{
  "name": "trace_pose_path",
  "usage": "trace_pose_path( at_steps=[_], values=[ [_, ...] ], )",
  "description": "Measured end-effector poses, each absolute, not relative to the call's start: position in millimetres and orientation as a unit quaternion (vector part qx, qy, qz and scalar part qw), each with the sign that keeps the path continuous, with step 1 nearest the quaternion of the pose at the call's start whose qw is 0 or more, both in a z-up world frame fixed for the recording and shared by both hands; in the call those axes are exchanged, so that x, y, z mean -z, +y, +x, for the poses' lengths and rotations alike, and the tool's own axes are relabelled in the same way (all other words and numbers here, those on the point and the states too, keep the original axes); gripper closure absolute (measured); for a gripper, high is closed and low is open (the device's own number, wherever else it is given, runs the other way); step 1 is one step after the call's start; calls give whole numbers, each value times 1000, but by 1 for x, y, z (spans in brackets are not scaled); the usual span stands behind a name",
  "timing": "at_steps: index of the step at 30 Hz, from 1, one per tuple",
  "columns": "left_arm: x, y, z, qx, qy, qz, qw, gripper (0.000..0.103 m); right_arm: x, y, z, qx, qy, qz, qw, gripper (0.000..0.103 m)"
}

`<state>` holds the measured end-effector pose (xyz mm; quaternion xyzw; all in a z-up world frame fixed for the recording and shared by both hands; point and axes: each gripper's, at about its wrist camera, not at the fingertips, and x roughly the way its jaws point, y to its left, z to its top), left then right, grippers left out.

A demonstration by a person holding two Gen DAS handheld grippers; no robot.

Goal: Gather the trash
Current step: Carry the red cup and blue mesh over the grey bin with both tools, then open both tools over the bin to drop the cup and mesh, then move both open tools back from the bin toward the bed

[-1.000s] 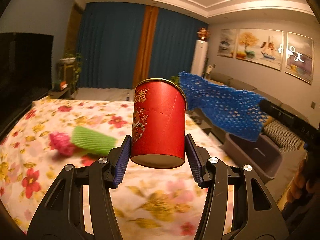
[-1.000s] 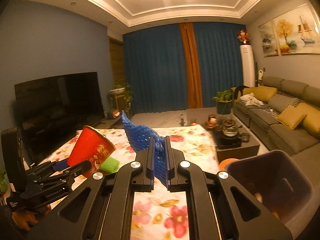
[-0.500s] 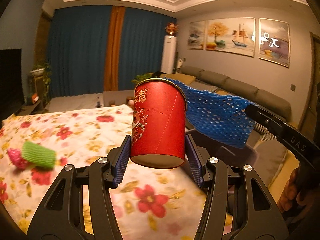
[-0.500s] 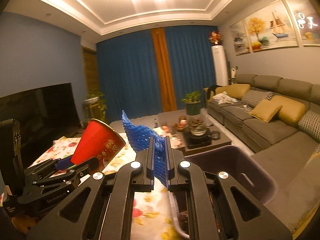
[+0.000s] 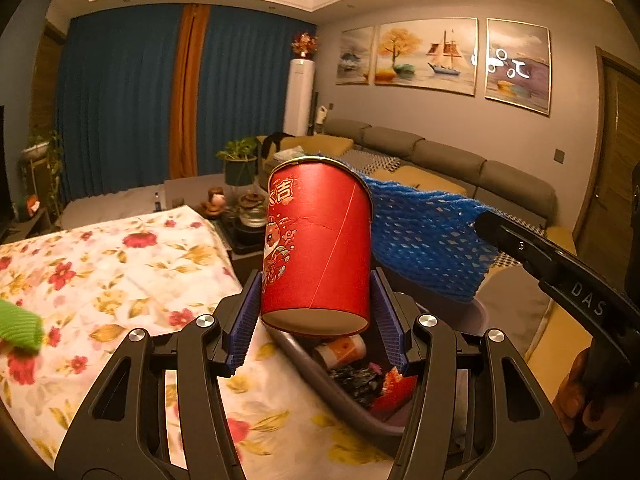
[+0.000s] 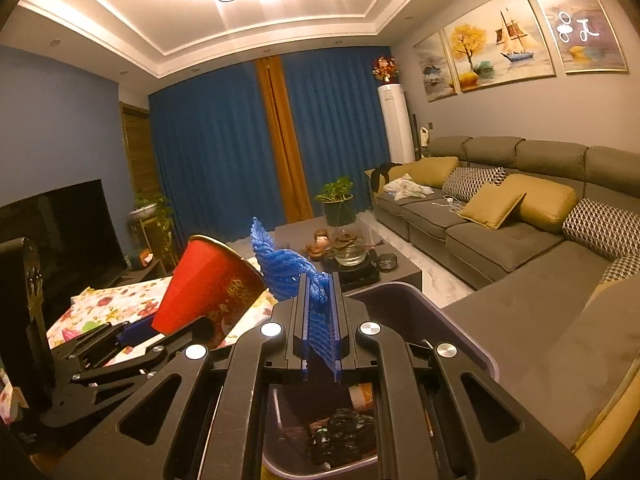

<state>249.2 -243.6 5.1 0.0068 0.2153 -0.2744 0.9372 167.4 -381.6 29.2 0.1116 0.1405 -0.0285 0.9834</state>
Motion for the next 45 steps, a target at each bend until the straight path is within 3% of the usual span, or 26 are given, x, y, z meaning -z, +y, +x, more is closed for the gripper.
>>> trace_pose_path(
  at_steps=[12, 17, 21, 23, 25, 33, 45],
  values=[
    [9, -266, 263, 298, 227, 2, 927, 49, -23, -395, 181, 31, 151, 129, 980, 93],
    [13, -274, 264, 308, 231, 8, 923, 49, -25, -397, 180, 44, 141, 131, 980, 69],
    [18, -277, 265, 314, 234, 9, 920, 48, -23, -401, 177, 52, 137, 134, 980, 62],
    [19, -278, 266, 317, 235, 10, 919, 43, -23, -402, 174, 58, 134, 135, 980, 54],
    [20, -276, 266, 315, 232, 11, 920, 32, -23, -402, 172, 61, 132, 134, 980, 54],
    [18, -252, 259, 285, 223, 2, 932, 14, -28, -390, 166, 64, 123, 116, 984, 45],
    [9, -159, 242, 188, 206, 11, 960, 7, -33, -326, 175, 19, 135, 74, 988, 32]
  ],
)
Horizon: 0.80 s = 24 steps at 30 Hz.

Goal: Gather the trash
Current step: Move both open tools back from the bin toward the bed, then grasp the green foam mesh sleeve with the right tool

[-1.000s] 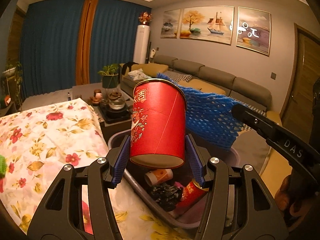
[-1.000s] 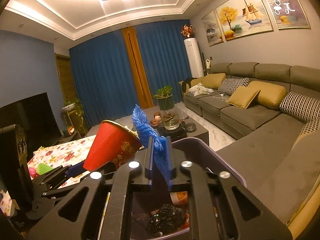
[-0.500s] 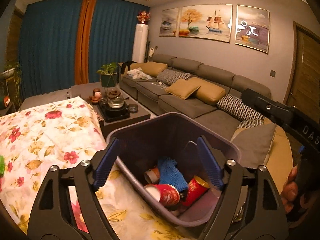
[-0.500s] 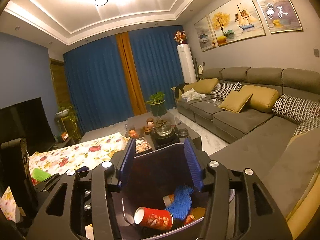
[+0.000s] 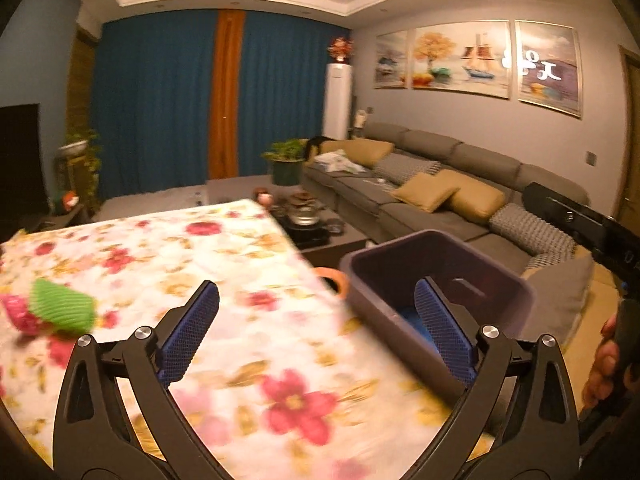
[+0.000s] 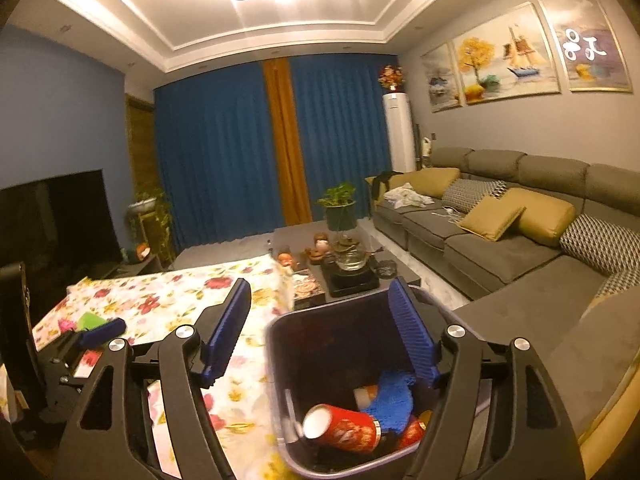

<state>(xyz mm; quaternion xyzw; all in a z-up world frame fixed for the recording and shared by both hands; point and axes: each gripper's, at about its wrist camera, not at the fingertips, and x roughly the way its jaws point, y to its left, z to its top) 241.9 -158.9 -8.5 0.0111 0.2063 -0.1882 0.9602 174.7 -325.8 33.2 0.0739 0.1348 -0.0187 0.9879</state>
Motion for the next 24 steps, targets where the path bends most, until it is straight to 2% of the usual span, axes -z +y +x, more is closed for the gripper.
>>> trace_pose_path(
  at_steps=[16, 24],
  values=[
    [12, 49, 245, -22, 205, -16, 978, 7, -24, -178, 226, -105, 189, 34, 976, 28],
    [17, 116, 260, -95, 196, -40, 975, 7, -13, -96, 268, -142, 214, 23, 966, 28]
  ],
)
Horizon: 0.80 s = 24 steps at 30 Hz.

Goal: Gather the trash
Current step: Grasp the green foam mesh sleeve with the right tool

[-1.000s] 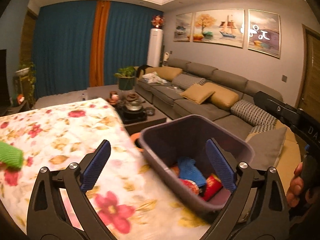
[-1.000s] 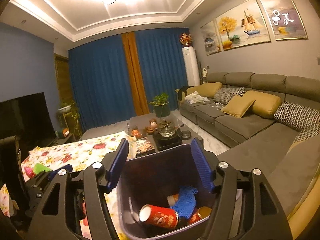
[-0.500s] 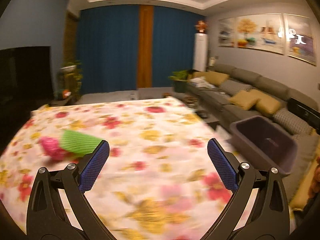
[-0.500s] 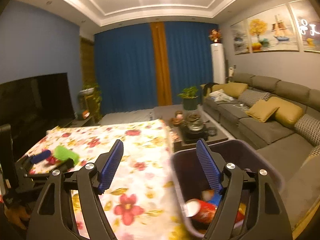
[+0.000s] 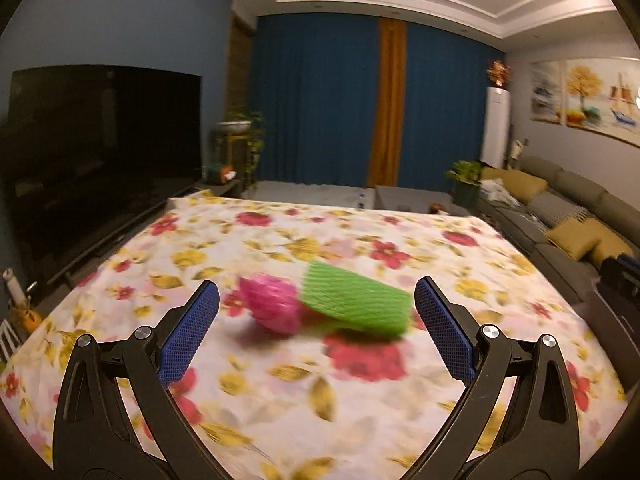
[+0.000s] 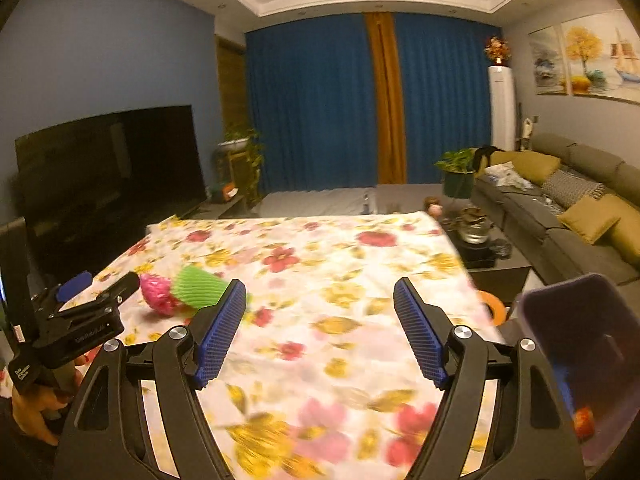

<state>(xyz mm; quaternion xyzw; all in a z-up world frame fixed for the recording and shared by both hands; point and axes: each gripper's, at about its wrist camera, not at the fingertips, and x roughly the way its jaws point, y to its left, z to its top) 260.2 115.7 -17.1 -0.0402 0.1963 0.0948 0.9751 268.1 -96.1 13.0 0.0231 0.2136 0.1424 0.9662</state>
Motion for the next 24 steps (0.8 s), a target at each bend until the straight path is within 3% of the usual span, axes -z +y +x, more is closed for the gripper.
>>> trace_pose_path(
  at_steps=[15, 24],
  values=[
    [26, 186, 263, -160, 182, -94, 966, 6, 49, 36, 365, -174, 297, -10, 939, 28],
    [29, 198, 262, -175, 186, -109, 961, 6, 63, 57, 400, -181, 338, 4, 924, 28]
  ],
)
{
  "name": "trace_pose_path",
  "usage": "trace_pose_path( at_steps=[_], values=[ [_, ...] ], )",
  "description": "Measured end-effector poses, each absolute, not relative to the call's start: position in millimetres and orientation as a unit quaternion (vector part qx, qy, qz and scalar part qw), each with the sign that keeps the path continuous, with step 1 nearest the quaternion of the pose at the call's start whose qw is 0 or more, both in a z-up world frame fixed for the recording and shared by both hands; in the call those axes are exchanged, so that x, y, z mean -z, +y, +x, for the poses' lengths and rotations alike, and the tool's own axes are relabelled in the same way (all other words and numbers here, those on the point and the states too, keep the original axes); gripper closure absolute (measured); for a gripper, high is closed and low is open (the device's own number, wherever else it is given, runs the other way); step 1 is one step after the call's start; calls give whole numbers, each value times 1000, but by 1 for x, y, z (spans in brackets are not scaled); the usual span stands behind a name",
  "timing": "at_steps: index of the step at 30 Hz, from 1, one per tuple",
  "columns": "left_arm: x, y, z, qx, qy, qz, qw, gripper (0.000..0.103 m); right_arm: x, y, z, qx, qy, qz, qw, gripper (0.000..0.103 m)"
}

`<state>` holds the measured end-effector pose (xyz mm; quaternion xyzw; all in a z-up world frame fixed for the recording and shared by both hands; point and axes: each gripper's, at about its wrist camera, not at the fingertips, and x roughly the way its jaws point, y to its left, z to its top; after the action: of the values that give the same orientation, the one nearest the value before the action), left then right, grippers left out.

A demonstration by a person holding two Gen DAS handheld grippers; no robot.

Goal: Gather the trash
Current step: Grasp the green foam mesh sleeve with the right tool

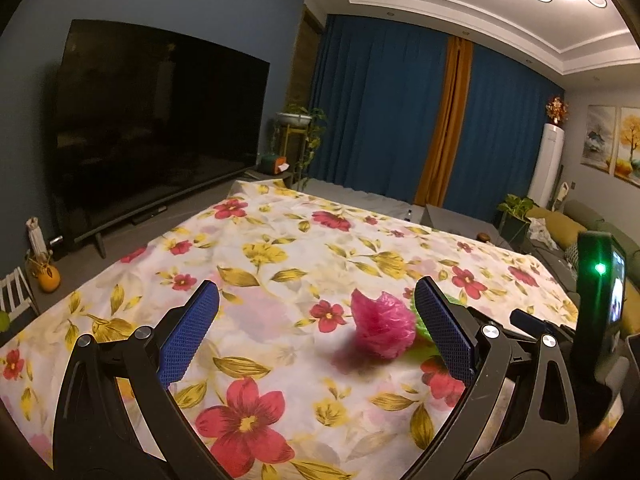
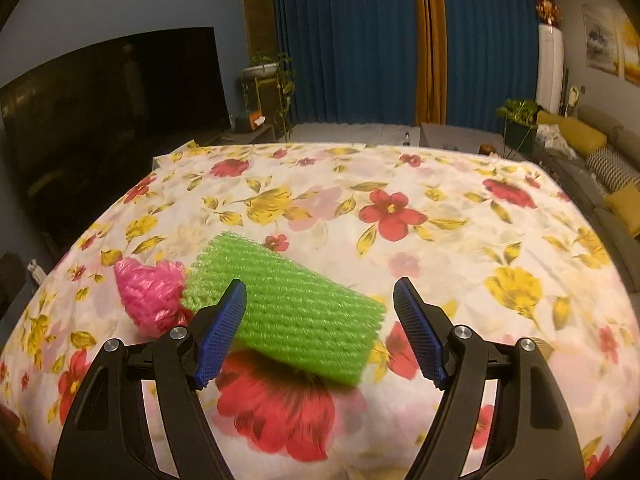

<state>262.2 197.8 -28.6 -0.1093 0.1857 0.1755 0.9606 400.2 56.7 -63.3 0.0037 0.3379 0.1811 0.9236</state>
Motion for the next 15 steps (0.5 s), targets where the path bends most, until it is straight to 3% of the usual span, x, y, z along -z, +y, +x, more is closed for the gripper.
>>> trace_pose_path(
  at_steps=[15],
  values=[
    [36, 204, 266, -178, 204, -131, 954, 7, 84, 68, 419, -183, 412, -18, 892, 35]
  ],
)
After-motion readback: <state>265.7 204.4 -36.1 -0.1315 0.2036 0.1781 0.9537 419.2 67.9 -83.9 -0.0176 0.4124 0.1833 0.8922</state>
